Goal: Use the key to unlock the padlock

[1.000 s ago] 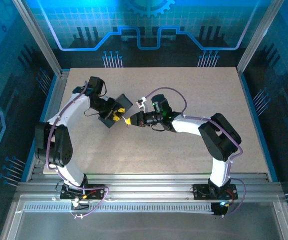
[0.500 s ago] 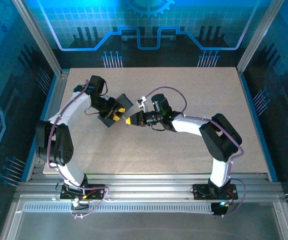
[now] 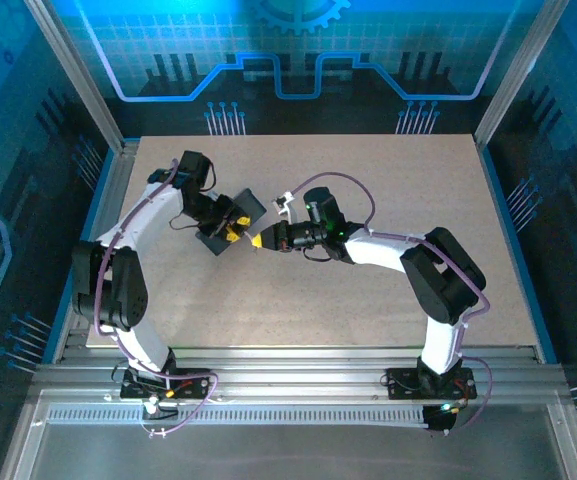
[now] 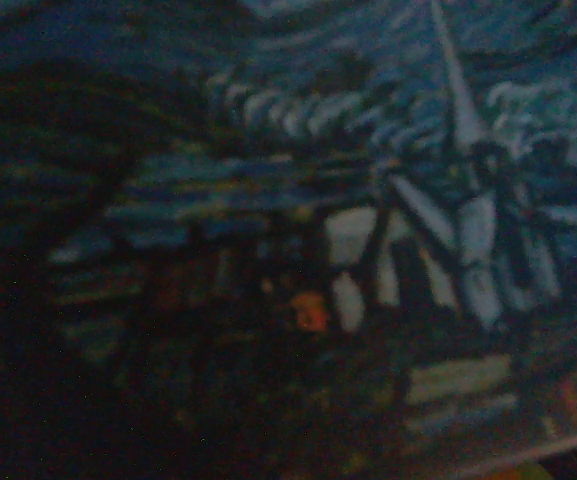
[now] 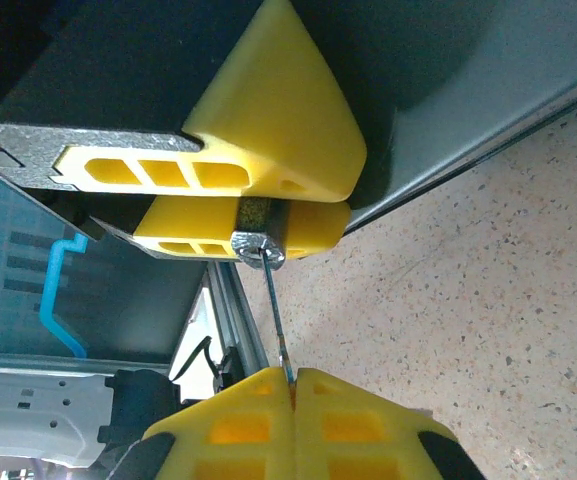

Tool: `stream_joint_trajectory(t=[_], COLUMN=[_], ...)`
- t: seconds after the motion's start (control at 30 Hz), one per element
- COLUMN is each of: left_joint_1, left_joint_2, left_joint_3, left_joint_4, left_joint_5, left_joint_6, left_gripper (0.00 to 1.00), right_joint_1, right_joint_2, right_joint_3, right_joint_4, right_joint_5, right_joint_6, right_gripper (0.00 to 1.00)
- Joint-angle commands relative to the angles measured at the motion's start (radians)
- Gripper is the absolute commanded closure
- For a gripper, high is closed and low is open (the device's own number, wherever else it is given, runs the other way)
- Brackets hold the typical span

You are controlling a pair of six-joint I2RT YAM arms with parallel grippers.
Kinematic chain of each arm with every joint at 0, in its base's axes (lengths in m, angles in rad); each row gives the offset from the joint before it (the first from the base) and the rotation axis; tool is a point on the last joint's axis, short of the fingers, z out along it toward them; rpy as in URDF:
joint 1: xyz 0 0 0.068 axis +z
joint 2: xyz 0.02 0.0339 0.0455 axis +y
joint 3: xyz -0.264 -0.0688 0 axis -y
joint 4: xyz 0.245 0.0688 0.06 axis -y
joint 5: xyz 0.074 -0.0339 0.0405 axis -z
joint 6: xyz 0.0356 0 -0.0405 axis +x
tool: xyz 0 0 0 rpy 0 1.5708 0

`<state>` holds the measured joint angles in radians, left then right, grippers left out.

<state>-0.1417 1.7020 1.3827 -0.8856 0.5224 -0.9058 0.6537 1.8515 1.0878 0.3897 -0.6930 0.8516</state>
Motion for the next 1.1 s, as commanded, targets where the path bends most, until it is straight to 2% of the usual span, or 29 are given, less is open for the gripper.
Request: stream_joint_trajectory(t=[0.0, 1.07], left_joint_1=[-0.013, -0.027], left_joint_2=[0.0, -0.017], left_joint_3=[0.032, 0.028], left_joint_4=[-0.02, -0.049], left_joint_5=[0.018, -0.038], left_joint_6=[0.025, 0.027], left_gripper=[1.0, 1.0], right_joint_1=[0.014, 0.042], right_joint_2=[0.0, 0.058], right_joint_3=[0.033, 0.109], right_joint_4=[0.026, 0.046], right_joint_5=[0.001, 0.002], right_joint_6=[-0.008, 0.052], right_gripper=[1.0, 1.0])
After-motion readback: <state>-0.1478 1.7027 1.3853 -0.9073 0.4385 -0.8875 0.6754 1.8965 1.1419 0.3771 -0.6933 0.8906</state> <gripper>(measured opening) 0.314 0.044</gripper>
